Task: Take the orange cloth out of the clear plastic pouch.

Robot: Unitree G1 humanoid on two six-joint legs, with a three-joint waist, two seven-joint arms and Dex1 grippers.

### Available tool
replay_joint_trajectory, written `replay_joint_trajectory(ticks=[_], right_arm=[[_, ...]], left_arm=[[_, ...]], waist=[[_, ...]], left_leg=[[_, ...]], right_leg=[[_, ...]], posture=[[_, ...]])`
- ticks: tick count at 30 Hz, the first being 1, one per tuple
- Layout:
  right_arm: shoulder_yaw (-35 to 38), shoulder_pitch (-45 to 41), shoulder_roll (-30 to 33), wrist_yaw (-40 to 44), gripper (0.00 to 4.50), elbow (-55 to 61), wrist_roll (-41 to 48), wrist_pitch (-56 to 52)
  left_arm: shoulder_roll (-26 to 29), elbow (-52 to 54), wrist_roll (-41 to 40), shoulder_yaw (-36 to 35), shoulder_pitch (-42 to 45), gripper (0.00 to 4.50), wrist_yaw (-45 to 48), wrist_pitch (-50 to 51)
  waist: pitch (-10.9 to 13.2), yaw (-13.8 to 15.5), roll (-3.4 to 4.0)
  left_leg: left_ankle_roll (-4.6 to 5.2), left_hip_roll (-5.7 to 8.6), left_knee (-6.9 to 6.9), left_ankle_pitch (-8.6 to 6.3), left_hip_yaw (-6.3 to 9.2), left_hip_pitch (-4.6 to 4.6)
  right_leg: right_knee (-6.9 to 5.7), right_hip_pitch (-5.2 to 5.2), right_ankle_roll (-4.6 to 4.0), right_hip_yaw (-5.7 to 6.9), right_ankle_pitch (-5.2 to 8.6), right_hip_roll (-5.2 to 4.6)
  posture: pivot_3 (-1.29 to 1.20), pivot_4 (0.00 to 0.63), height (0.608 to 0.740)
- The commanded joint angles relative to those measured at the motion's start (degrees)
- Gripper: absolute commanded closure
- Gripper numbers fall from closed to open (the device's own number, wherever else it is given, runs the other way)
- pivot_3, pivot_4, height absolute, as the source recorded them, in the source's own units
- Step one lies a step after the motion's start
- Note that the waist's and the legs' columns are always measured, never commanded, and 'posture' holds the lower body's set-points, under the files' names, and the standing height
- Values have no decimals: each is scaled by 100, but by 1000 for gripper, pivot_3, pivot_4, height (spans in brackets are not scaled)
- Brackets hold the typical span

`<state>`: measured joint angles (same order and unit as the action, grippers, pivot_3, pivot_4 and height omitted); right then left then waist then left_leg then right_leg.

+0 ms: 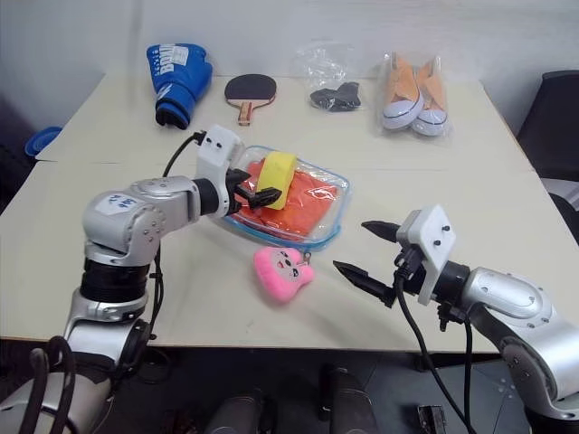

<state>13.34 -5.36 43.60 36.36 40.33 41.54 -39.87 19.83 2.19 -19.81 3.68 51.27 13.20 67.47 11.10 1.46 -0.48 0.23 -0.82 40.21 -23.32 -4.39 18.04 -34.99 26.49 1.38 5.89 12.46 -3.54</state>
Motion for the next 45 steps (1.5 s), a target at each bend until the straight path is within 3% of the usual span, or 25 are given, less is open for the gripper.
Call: replay_joint_trajectory(ticks=[1, 8, 15, 18, 21, 22, 27, 32, 36, 41, 45], right_arm=[[37, -27, -51, -78, 42, 163, -29, 150], [-26, -53, -71, -130, 42, 152, -62, 226], [-10, 5, -74, -203, 42, 196, -83, 256], [0, -8, -75, -205, 0, 180, -93, 257], [-40, -68, -90, -209, 0, 144, -118, 251], [-69, -101, -102, -212, 0, 135, -117, 245], [-211, -268, -104, -139, 0, 136, -73, 196], [-374, -542, -27, 102, 0, 44, 27, 137], [-524, -755, -45, 285, 0, -14, 114, 115], [-816, -1038, -83, 538, 0, -171, 125, 138], [-945, -1219, -103, 672, 0, -328, 86, 174]], left_arm=[[-312, -461, 301, 147, 345, 0, -176, -295], [-800, -1842, 701, 183, 922, 0, -222, -1004], [-850, -2283, 933, 175, 1030, 0, -162, -1273], [-837, -2264, 1004, 163, 982, 537, -133, -1300], [-780, -2176, 1064, 189, 944, 1473, -81, -1268], [-711, -2101, 1106, 213, 924, 1757, -41, -1295], [-179, -1650, 1208, 10, 824, 1757, 140, -1477], [1267, -1723, 1456, -793, 321, 1757, 109, -2034], [2037, -2301, 1493, -1397, -239, 1757, 79, -2493], [2328, -3265, 1156, -2240, -814, 1757, 220, -3074], [2291, -3273, 1104, -2471, -1255, 1757, 107, -2956]], waist=[[0, 3, 0], [1, 3, -2], [2, -2, -3], [2, 3, -3], [2, 3, -3], [2, 3, -3], [2, -28, -2], [2, -137, -2], [2, -137, -3], [-2, -25, -11], [-13, 15, -39]], left_leg=[[0, 0, 0, 0, 0, 0], [0, 1, 1, 1, 0, 3], [-3, 0, 1, 3, -1, 2], [-3, 0, 1, 3, 1, 3], [-3, 0, 1, 3, 1, 3], [-3, 0, 1, 3, 1, 3], [-7, -4, -1, 4, -1, 1], [-11, -9, -3, 6, -4, -10], [-18, -10, -12, 9, 0, -35], [-9, -7, -10, 5, 4, -35], [-3, -5, -4, 2, 18, -16]], right_leg=[[0, 0, 0, 0, 0, 0], [3, 0, 1, 5, 0, 0], [0, 1, 0, 5, 0, 0], [1, 2, 1, 7, 0, -2], [1, 2, 1, 7, 0, -2], [1, 2, 1, 7, 0, -2], [-2, 7, 0, 6, 0, 1], [-5, 10, -4, 5, -1, 3], [-6, 11, -10, 11, 1, 1], [-1, 5, -10, 17, 1, -9], [6, 8, -8, 33, 0, -14]], posture=[[0, 150, 740], [0, 150, 740], [0, 150, 740], [0, 150, 740], [0, 150, 740], [0, 150, 740], [0, 150, 740], [0, 150, 740], [0, 150, 740], [0, 150, 740], [0, 150, 740]])
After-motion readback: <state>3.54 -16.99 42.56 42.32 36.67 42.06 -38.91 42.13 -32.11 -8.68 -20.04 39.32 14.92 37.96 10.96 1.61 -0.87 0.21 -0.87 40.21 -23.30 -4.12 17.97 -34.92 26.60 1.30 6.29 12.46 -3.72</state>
